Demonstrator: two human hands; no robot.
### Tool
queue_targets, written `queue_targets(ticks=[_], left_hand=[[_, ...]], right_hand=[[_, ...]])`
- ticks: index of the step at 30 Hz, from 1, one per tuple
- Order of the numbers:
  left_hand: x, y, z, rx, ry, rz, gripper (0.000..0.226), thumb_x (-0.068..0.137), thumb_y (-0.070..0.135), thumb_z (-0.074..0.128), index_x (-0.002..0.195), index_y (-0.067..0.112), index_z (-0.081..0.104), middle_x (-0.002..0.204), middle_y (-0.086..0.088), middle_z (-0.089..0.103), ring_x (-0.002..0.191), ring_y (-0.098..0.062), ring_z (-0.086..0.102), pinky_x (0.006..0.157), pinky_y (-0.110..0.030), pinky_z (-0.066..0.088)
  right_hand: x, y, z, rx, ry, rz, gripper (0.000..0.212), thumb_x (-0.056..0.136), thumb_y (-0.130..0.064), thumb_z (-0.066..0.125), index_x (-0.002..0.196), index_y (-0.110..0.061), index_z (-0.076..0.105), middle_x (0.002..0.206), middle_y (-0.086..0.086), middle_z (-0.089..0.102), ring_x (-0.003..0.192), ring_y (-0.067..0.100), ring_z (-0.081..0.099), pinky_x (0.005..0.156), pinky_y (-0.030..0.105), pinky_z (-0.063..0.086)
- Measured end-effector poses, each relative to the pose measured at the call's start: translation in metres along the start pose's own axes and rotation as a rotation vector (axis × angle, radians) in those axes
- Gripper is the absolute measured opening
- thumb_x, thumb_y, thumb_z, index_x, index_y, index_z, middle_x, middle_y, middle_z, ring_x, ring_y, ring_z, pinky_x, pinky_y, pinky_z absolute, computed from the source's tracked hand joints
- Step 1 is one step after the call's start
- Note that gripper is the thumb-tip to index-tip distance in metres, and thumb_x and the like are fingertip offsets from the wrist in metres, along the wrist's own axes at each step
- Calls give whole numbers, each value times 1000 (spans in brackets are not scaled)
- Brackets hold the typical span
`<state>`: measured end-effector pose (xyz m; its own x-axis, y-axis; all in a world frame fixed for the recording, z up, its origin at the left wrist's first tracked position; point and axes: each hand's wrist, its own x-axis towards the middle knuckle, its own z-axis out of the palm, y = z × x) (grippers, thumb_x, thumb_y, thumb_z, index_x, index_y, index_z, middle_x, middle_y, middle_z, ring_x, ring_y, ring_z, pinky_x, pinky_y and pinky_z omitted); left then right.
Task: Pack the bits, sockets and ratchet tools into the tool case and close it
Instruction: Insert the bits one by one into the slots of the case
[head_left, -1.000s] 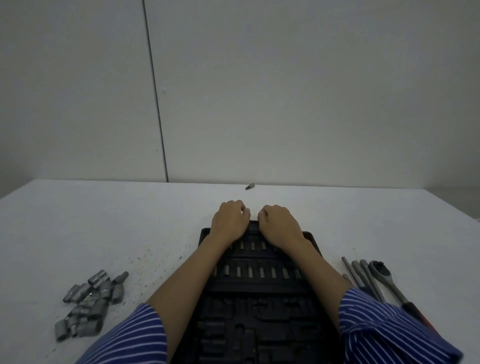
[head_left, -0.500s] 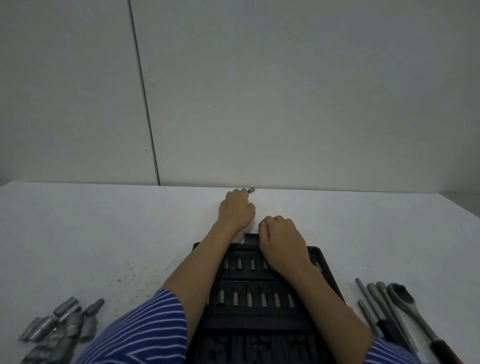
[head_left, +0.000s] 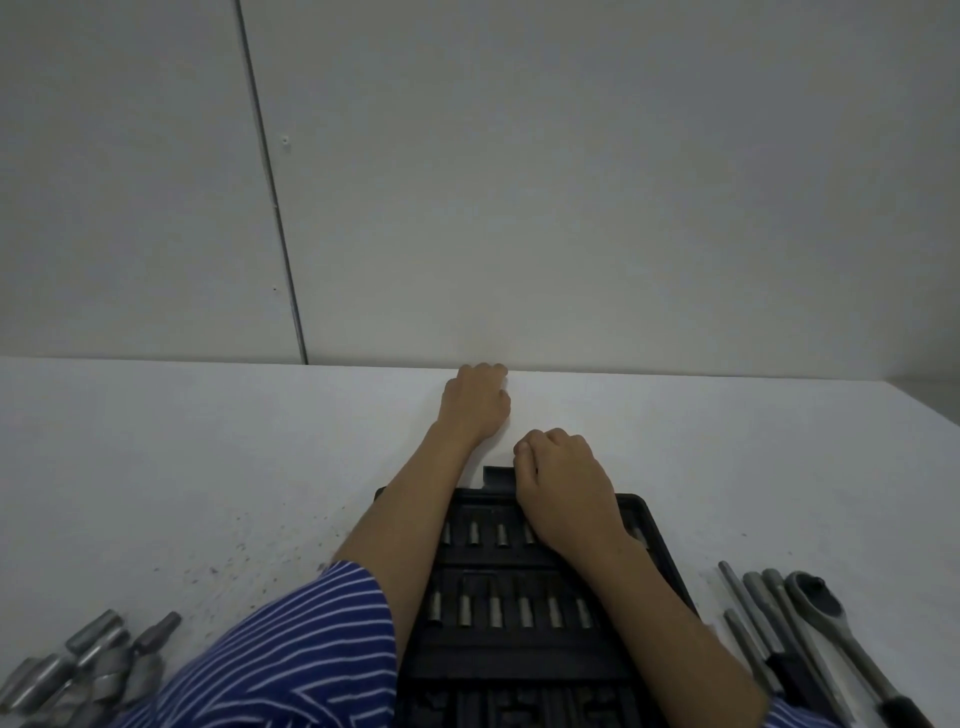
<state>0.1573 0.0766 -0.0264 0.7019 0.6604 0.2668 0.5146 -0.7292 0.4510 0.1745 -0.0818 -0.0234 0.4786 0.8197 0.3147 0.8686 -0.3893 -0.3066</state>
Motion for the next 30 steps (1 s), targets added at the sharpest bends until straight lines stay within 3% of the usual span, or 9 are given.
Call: queue_targets(ticks=[4,8,12,20,25,30], left_hand=[[0,-1,2,-110,88,-9,26,90,3,41,102,4,64,106,-8,63,102,-24,54,78,-32,43],[-3,-1,-1,-151,118,-6,23,87,2,46,92,4,69,102,-6,67,99,-21,56,77,-31,45],[-7,0,-4,-193,133,16,24,82,-4,49,88,5,70,96,-8,67,95,-22,57,77,-34,48],[-21,3,-7,-173,113,-15,33,81,-7,41,93,9,66,97,-6,64,85,-15,56,68,-26,37],[-31,2,-13,-237,117,13,30,82,-7,42,88,5,69,95,-8,69,94,-21,60,78,-33,48],[-44,2,-22,-292,133,35,25,87,-4,46,94,0,69,100,-9,69,90,-13,59,71,-11,38]], right_hand=[[0,0,0,3,-2,11,29,98,-21,30,99,-11,56,99,5,57,91,20,46,76,32,41],[0,0,1,-2,1,16,29,98,-22,30,99,-11,56,99,5,57,91,20,46,75,32,40],[0,0,0,-3,0,23,29,98,-22,30,101,-11,57,102,5,57,94,22,46,78,34,42],[-1,-1,-1,6,-13,37,30,99,-22,30,106,-11,58,105,6,58,97,22,47,78,33,41],[1,-1,-3,38,-21,59,31,98,-23,32,104,-9,60,103,7,59,95,23,47,77,34,41],[4,0,-9,138,-24,101,31,95,-23,39,98,-6,64,97,9,65,91,25,53,72,35,45]])
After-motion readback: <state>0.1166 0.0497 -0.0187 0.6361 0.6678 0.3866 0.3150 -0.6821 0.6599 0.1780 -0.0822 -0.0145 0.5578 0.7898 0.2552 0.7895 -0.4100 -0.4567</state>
